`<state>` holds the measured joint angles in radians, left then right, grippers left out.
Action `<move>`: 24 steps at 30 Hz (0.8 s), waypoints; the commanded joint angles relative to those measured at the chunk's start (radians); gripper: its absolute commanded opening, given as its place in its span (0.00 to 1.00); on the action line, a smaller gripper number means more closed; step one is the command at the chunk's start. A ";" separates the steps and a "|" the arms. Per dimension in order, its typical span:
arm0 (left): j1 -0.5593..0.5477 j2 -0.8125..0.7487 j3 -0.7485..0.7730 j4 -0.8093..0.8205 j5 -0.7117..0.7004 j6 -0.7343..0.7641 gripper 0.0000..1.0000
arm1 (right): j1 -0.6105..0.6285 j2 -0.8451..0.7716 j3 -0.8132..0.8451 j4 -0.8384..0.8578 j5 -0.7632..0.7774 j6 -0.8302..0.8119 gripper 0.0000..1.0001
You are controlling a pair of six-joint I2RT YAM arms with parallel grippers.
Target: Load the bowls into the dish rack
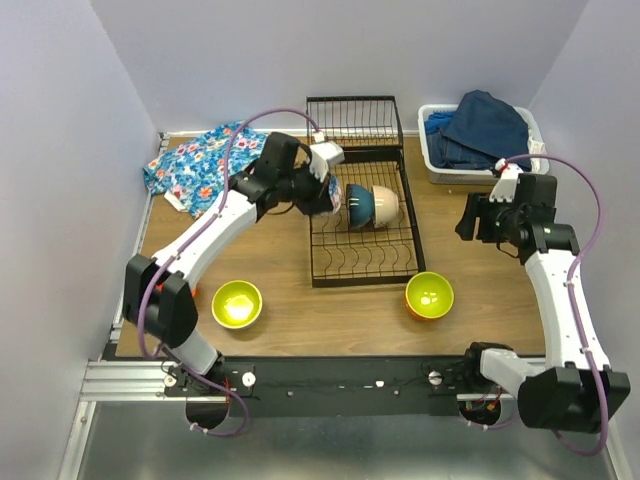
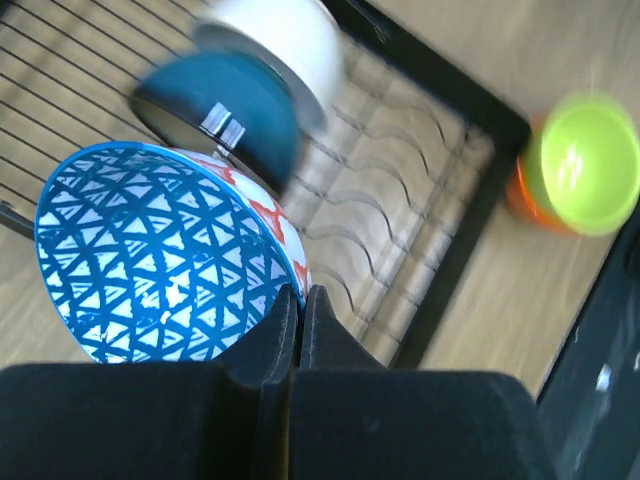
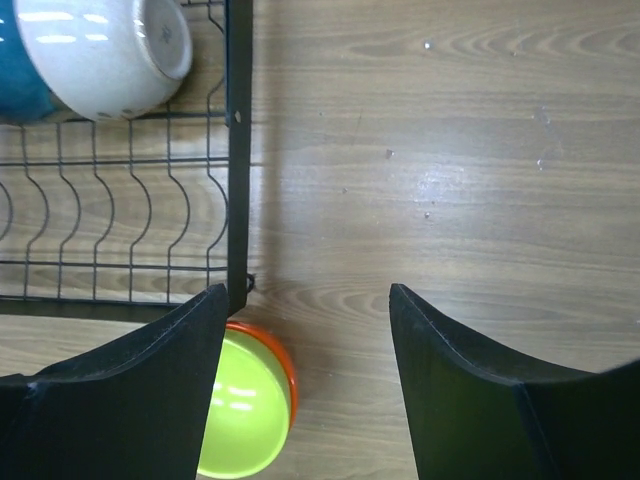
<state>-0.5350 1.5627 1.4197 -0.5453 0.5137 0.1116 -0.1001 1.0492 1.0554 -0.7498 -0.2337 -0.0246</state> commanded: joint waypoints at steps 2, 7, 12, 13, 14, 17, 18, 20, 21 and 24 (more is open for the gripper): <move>0.116 0.104 0.029 0.405 0.141 -0.407 0.00 | -0.009 0.080 0.069 0.017 0.045 -0.041 0.74; 0.210 0.192 -0.062 0.773 0.275 -0.787 0.00 | -0.023 0.135 0.095 -0.011 0.069 -0.075 0.74; 0.257 0.284 -0.155 1.122 0.393 -1.084 0.00 | -0.055 0.163 0.101 -0.036 0.091 -0.100 0.74; 0.259 0.292 -0.166 1.216 0.402 -1.119 0.00 | -0.058 0.170 0.101 -0.037 0.093 -0.101 0.74; 0.259 0.312 -0.176 1.261 0.411 -1.195 0.00 | -0.061 0.176 0.101 -0.039 0.094 -0.107 0.74; 0.259 0.355 -0.211 1.425 0.434 -1.302 0.00 | -0.073 0.199 0.107 -0.042 0.097 -0.113 0.74; 0.259 0.364 -0.220 1.449 0.436 -1.343 0.00 | -0.078 0.204 0.109 -0.042 0.100 -0.115 0.74; 0.259 0.385 -0.228 1.507 0.444 -1.369 0.00 | -0.079 0.219 0.123 -0.045 0.099 -0.117 0.74; 0.259 0.402 -0.238 1.521 0.439 -1.392 0.00 | -0.081 0.235 0.129 -0.049 0.102 -0.118 0.74; 0.260 0.428 -0.266 1.576 0.431 -1.420 0.00 | -0.081 0.267 0.156 -0.060 0.106 -0.126 0.73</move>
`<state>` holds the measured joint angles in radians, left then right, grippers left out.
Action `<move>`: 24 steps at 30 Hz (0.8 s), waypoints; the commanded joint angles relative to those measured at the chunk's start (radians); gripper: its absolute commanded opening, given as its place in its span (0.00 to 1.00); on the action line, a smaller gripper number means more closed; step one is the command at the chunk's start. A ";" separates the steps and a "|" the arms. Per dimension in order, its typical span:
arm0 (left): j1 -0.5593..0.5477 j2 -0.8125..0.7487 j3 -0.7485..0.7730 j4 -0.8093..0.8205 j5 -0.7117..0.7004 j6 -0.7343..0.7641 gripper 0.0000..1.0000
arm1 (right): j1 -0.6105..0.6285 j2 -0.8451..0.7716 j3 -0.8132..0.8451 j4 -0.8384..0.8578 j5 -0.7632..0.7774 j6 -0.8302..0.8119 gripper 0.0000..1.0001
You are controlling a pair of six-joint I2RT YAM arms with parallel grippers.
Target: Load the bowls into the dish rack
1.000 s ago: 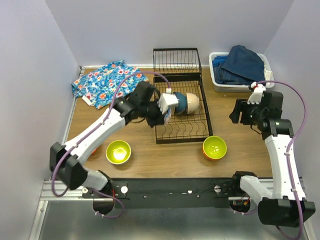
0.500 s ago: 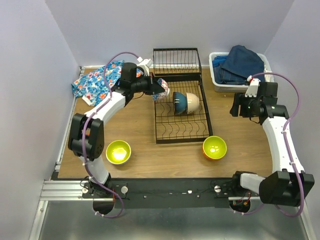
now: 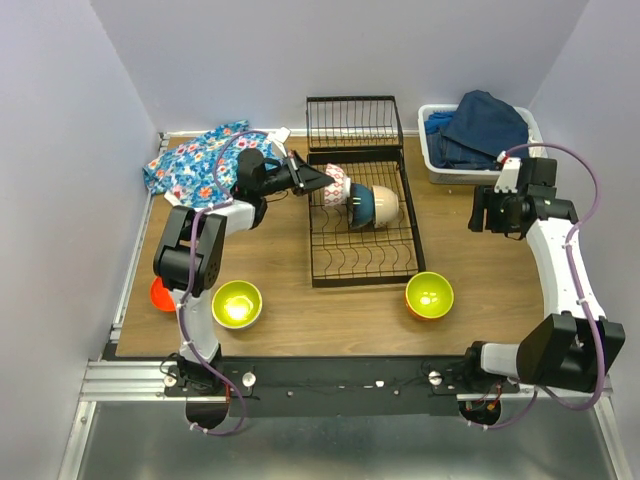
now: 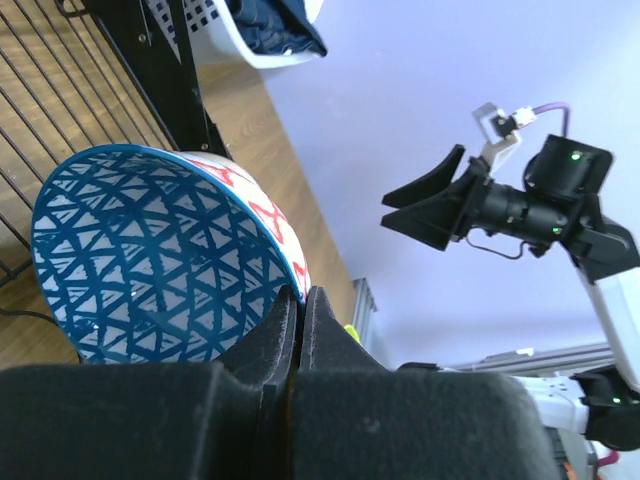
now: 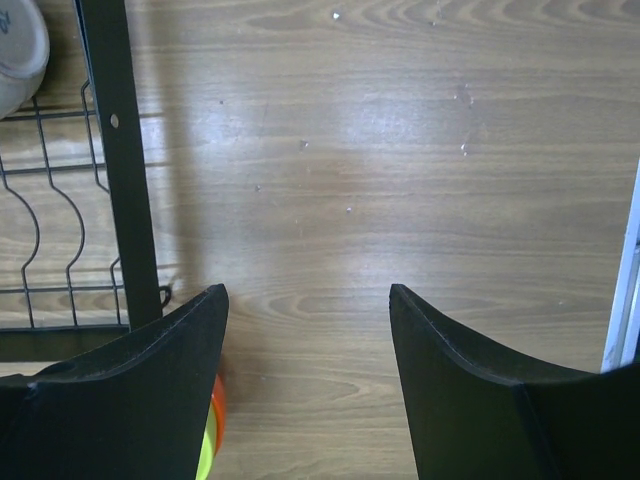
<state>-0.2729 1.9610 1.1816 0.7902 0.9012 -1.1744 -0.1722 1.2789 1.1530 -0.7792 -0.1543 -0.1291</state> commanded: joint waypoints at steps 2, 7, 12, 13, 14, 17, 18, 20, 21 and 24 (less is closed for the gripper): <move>0.001 0.038 -0.043 0.262 0.035 -0.145 0.00 | -0.009 0.053 0.082 -0.035 0.029 -0.026 0.73; 0.006 0.038 -0.099 0.277 0.030 -0.139 0.00 | -0.010 0.086 0.105 -0.042 0.030 -0.027 0.73; 0.006 0.068 -0.135 0.336 0.031 -0.151 0.00 | -0.009 0.105 0.102 -0.045 0.019 -0.027 0.73; 0.006 0.076 -0.134 0.340 0.037 -0.148 0.00 | -0.009 0.109 0.105 -0.045 0.018 -0.027 0.73; 0.006 0.084 -0.131 0.349 0.042 -0.151 0.00 | -0.009 0.118 0.108 -0.046 0.018 -0.026 0.73; 0.006 0.121 -0.128 0.406 0.048 -0.191 0.00 | -0.009 0.132 0.123 -0.051 0.018 -0.030 0.73; 0.006 0.142 -0.123 0.426 0.053 -0.223 0.00 | -0.009 0.141 0.128 -0.054 0.019 -0.030 0.73; 0.006 0.162 -0.116 0.474 0.056 -0.249 0.00 | -0.009 0.148 0.134 -0.055 0.019 -0.033 0.73; 0.006 0.183 -0.105 0.492 0.057 -0.261 0.00 | -0.009 0.154 0.136 -0.058 0.019 -0.035 0.73; 0.006 0.225 -0.068 0.561 0.065 -0.330 0.00 | -0.009 0.163 0.132 -0.061 0.019 -0.041 0.73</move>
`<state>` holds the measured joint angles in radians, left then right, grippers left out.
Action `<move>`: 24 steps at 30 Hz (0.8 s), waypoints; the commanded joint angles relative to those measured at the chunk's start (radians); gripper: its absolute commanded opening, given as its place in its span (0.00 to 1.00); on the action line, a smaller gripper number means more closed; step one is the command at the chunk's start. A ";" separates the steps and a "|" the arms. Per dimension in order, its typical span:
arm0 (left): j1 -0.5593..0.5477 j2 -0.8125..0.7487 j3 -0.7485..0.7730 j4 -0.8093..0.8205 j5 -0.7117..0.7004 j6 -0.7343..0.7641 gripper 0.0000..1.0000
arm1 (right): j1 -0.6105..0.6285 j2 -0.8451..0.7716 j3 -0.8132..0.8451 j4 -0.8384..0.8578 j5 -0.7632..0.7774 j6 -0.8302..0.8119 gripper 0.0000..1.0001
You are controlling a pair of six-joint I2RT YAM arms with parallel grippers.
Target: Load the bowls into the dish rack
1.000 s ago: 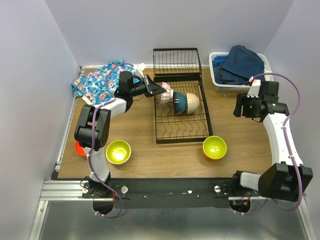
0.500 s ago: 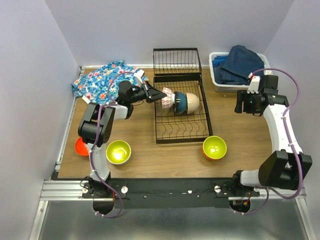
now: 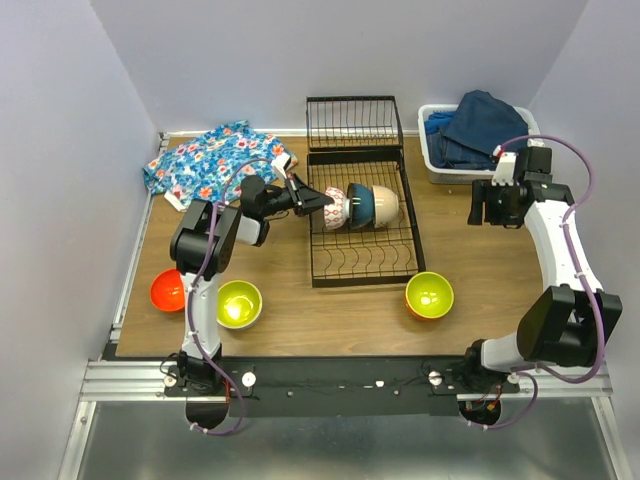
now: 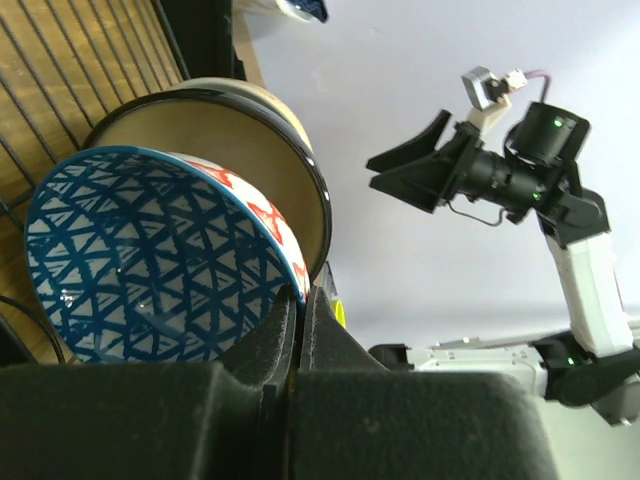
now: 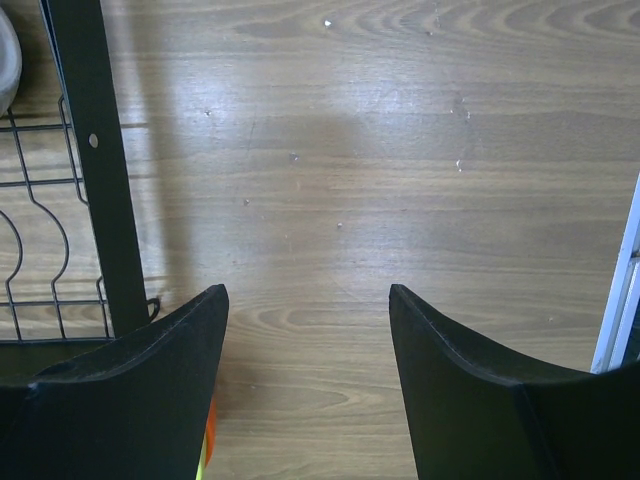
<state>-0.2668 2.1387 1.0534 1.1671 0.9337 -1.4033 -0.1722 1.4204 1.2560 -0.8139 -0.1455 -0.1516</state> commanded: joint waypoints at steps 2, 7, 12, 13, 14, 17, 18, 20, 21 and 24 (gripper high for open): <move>0.000 0.065 0.074 0.219 0.033 -0.146 0.00 | -0.009 0.028 0.025 -0.028 0.012 -0.022 0.73; -0.005 0.112 0.095 0.325 0.031 -0.239 0.00 | -0.009 0.034 0.007 -0.031 0.017 -0.029 0.73; -0.017 0.171 0.114 0.365 0.025 -0.301 0.00 | -0.007 0.041 -0.015 -0.036 0.020 -0.036 0.73; -0.020 0.185 0.123 0.390 0.037 -0.312 0.00 | -0.007 0.046 -0.012 -0.039 0.020 -0.039 0.73; -0.022 0.197 0.134 0.397 0.040 -0.322 0.00 | -0.009 0.048 -0.009 -0.041 0.020 -0.040 0.73; -0.029 0.237 0.160 0.413 0.040 -0.350 0.00 | -0.007 0.064 0.002 -0.042 0.024 -0.040 0.73; -0.031 0.253 0.166 0.417 0.040 -0.356 0.00 | -0.007 0.072 0.003 -0.041 0.023 -0.042 0.73; -0.035 0.259 0.169 0.407 0.043 -0.343 0.00 | -0.007 0.080 0.006 -0.039 0.021 -0.040 0.73; -0.037 0.263 0.165 0.402 0.042 -0.339 0.00 | -0.006 0.081 0.006 -0.041 0.021 -0.040 0.73; -0.034 0.239 0.133 0.316 0.024 -0.269 0.02 | -0.006 0.084 0.006 -0.039 0.021 -0.040 0.73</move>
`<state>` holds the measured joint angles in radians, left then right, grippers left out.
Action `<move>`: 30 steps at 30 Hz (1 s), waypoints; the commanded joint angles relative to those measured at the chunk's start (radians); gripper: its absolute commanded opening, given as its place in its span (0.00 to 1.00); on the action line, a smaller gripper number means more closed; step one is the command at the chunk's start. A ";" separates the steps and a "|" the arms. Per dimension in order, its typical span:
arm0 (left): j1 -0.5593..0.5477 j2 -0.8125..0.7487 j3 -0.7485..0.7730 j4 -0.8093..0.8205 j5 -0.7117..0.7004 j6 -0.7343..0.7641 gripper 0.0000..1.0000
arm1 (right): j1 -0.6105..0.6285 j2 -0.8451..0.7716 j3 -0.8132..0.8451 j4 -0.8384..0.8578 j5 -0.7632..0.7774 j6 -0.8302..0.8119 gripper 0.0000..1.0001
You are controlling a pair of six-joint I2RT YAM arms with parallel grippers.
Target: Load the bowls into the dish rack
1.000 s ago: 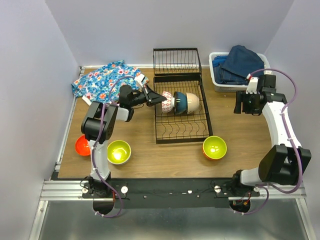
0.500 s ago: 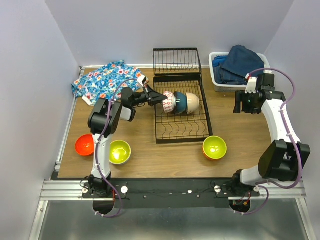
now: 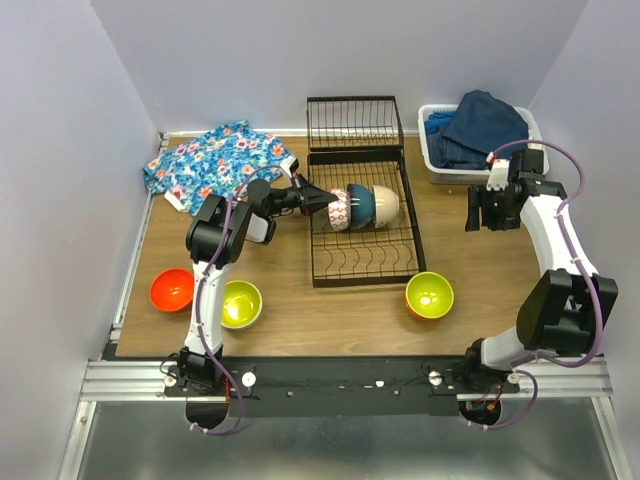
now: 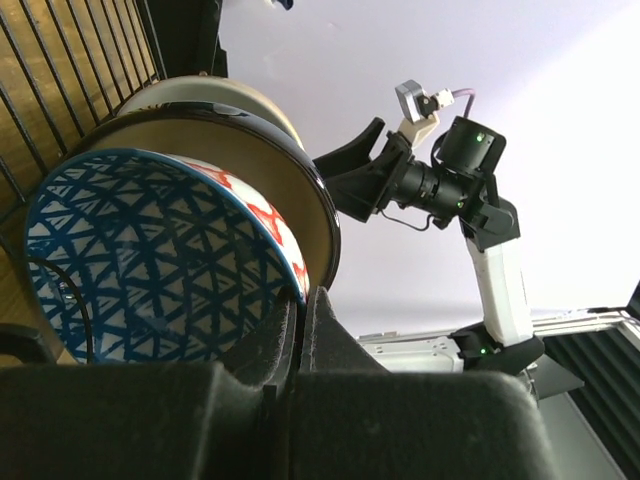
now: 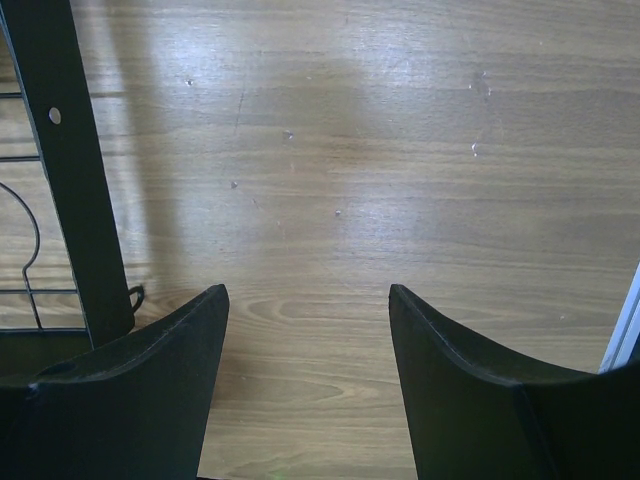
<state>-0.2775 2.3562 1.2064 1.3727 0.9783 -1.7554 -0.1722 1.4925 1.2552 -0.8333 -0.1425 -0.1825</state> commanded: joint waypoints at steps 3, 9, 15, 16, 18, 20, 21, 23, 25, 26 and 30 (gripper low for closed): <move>-0.023 -0.035 -0.056 0.057 -0.015 0.175 0.13 | -0.006 0.009 0.001 -0.015 0.017 -0.008 0.73; -0.034 -0.179 -0.073 -0.087 -0.023 0.339 0.44 | -0.006 -0.017 -0.042 0.008 0.003 0.002 0.73; -0.038 -0.251 -0.074 -0.317 -0.055 0.529 0.52 | -0.006 -0.041 -0.074 0.011 -0.014 0.009 0.73; -0.038 -0.264 -0.074 -0.410 -0.059 0.556 0.54 | -0.006 -0.047 -0.074 0.010 -0.016 0.011 0.73; -0.037 -0.305 -0.079 -0.522 -0.084 0.669 0.61 | -0.006 -0.054 -0.073 0.010 -0.017 0.012 0.73; -0.037 -0.328 -0.087 -0.647 -0.098 0.770 0.61 | -0.006 -0.060 -0.076 0.008 -0.019 0.014 0.73; -0.037 -0.343 -0.088 -0.691 -0.118 0.807 0.62 | -0.006 -0.063 -0.077 0.013 -0.020 0.017 0.73; -0.035 -0.354 -0.096 -0.753 -0.127 0.843 0.62 | -0.006 -0.070 -0.083 0.014 -0.025 0.018 0.73; -0.031 -0.376 -0.108 -0.770 -0.132 0.861 0.62 | -0.006 -0.075 -0.086 0.014 -0.026 0.018 0.73; -0.028 -0.383 -0.113 -0.776 -0.133 0.866 0.62 | -0.006 -0.080 -0.088 0.014 -0.028 0.020 0.73; -0.002 -0.469 -0.128 -0.882 -0.150 0.945 0.63 | -0.006 -0.089 -0.097 0.014 -0.031 0.021 0.73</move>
<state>-0.3077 1.9938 1.1000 0.6403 0.8692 -0.9440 -0.1722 1.4326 1.1790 -0.8303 -0.1516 -0.1741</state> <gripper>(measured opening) 0.621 0.733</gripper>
